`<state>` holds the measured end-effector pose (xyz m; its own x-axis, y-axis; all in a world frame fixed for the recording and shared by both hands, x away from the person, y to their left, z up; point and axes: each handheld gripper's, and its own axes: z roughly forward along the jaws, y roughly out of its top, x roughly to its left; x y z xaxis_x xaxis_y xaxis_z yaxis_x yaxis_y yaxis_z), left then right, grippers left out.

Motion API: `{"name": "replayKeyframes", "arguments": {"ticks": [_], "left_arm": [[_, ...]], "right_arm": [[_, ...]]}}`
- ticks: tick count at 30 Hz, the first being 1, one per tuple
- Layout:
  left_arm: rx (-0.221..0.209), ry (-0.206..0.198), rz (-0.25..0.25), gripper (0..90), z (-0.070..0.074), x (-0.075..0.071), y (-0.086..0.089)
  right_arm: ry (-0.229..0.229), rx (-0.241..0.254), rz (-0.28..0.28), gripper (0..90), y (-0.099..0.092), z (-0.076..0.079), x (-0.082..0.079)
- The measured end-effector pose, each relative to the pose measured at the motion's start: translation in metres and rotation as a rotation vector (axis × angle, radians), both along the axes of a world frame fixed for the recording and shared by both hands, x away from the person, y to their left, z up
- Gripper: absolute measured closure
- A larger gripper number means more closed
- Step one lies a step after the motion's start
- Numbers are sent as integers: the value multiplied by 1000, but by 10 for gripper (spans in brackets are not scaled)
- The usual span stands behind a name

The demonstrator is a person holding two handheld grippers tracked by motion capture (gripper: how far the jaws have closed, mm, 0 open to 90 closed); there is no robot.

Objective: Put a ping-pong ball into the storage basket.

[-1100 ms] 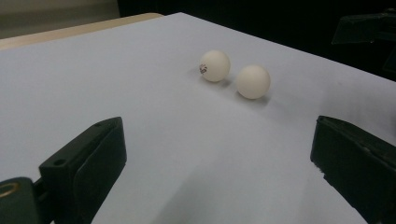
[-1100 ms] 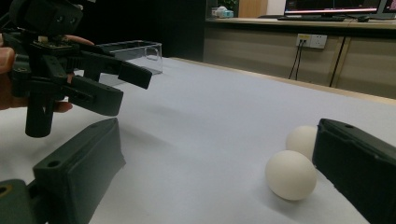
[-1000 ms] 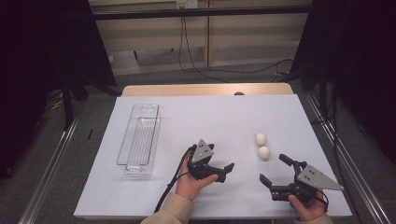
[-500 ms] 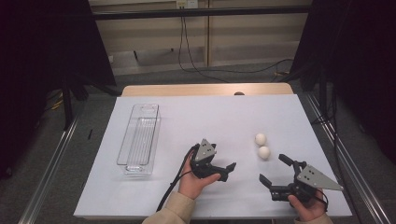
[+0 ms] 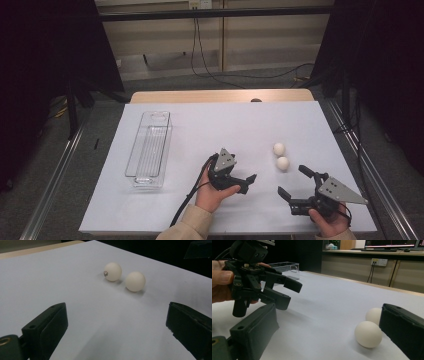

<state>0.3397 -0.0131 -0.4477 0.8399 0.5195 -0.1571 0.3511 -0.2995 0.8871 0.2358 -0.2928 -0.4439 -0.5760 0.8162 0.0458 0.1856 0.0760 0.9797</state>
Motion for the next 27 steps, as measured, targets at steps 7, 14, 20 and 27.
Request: {"name": "replayKeyframes", "arguments": {"ticks": [7, 14, 20, 27], "left_arm": [[8, 6, -3, 38, -1, 1, -4], [17, 5, -5, 38, -1, 3, -6], [22, 5, -7, 39, -2, 3, -10], [31, 6, -11, 39, -3, 4, -13]], "right_arm": [[-1, 1, 0, 11, 0, 0, 0], [-2, 4, -3, 11, 0, 1, 0], [-1, 6, -3, 11, -1, 1, 0], [0, 6, -3, 11, -1, 1, 0]]}}
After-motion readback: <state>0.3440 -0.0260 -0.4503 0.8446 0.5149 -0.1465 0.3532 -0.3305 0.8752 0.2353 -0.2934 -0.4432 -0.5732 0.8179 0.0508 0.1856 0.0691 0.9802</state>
